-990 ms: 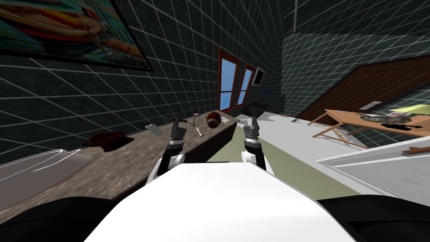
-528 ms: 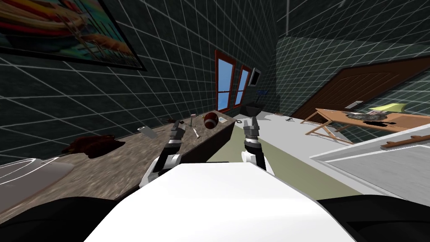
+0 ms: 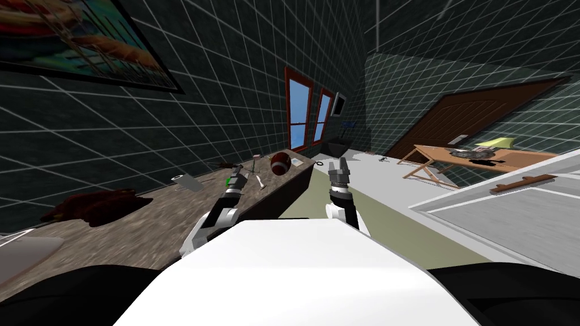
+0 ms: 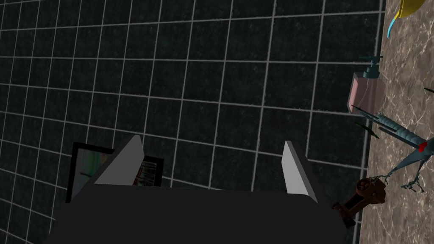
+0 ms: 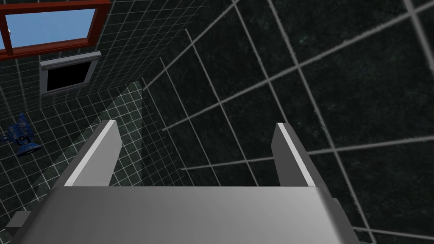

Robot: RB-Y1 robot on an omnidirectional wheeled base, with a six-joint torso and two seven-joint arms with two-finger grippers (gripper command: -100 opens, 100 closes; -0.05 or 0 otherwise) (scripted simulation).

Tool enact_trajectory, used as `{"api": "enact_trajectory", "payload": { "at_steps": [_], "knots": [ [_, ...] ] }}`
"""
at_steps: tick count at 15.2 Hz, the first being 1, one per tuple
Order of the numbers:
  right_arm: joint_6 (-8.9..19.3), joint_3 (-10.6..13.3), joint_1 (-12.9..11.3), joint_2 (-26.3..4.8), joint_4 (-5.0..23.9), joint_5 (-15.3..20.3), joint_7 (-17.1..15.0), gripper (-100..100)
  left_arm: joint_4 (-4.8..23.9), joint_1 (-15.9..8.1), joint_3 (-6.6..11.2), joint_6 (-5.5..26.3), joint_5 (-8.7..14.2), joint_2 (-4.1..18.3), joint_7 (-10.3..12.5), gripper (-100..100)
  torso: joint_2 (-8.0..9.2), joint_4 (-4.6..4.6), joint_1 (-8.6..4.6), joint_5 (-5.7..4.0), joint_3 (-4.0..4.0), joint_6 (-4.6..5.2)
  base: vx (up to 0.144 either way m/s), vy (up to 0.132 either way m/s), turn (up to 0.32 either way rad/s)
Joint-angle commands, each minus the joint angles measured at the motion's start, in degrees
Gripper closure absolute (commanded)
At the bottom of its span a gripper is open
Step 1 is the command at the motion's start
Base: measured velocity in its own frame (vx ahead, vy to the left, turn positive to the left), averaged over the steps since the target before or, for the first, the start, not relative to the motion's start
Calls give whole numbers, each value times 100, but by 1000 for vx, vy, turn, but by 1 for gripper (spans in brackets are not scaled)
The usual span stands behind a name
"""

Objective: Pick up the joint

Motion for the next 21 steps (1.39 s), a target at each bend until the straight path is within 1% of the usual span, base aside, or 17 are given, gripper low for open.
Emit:
{"api": "enact_trajectory", "payload": {
  "at_steps": [1, 2, 3, 5, 6, 8, 9, 11, 12, 13, 16, 17, 19, 20, 21],
  "knots": [
    [0, 0, 0, 0, 0, 0, 0, 0, 21, -11, 66, 275, 54, 56, 72, -100, 0, 0, 0, 0, 0, 0, 38, -38, -40],
    [0, 0, 0, 0, 0, 0, 0, 0, 21, -11, 66, 275, 54, 56, 72, -100, 1, 0, 2, 0, 0, -1, 20, -22, 2],
    [0, 0, 0, 0, 0, 0, 0, 0, 124, -11, 217, 487, 188, 185, 226, -100, 5, 1, 6, 1, 2, -2, 27, -40, -78],
    [0, 0, 0, 0, 0, 0, 0, 0, 124, -11, 217, 661, 188, 185, 226, -100, 4, 1, 2, 1, 2, 0, 31, -40, -75],
    [0, 0, 0, 0, 0, 0, 0, 0, 231, -11, 373, 796, 326, 312, 384, -100, 5, 1, 3, 0, 3, -1, 42, -41, -112],
    [0, 0, 0, 0, 0, 0, 0, 0, 231, -11, 373, 1060, 326, 312, 384, -100, -1, 0, 1, 0, -1, 0, 45, -45, -72],
    [0, 0, 0, 0, 0, 0, 0, 0, 342, -11, 532, 1201, 469, 438, 547, -100, 0, 0, 2, 0, -1, -1, 48, -52, -108],
    [0, 0, 0, 0, 0, 0, 0, 0, 342, -11, 532, 1429, 469, 438, 547, -100, -2, -1, -3, -1, -1, -1, 45, -48, -62],
    [0, 0, 0, 0, 0, 0, 0, 0, 342, -11, 532, 1472, 469, 438, 547, -100, 0, 0, 0, 0, 0, -2, 20, -20, 9],
    [0, 0, 0, 0, 0, 0, 0, 0, 455, -10, 694, 1625, 614, 563, 714, -100, 5, 1, 5, 0, 2, -2, 36, -32, -104],
    [0, 0, 0, 0, 0, 0, 0, 0, 455, -10, 694, 1894, 614, 563, 714, -100, 1, 0, 4, 0, 0, -1, 36, -31, -52],
    [0, -1, 0, 0, 0, 0, 0, 0, 571, -9, 858, 2077, 762, 685, 883, -100, 6, 1, 7, 1, 3, -2, 30, -37, -87],
    [0, 0, 0, 0, 0, 0, 0, 0, 571, -9, 858, 2326, 762, 685, 883, -100, 3, 1, 2, 0, 2, 0, 42, -40, -87],
    [0, 0, 0, 0, 0, 0, 0, 0, 689, -8, 1023, 2467, 911, 804, 1054, -100, 2, 0, 3, 1, 1, -1, 49, -42, -98],
    [0, 0, 0, 0, 0, 0, 0, 0, 689, -8, 1023, 2584, 911, 804, 1054, -100, -1, 0, 2, 0, 0, 1, 55, -50, -103]
  ]
}}
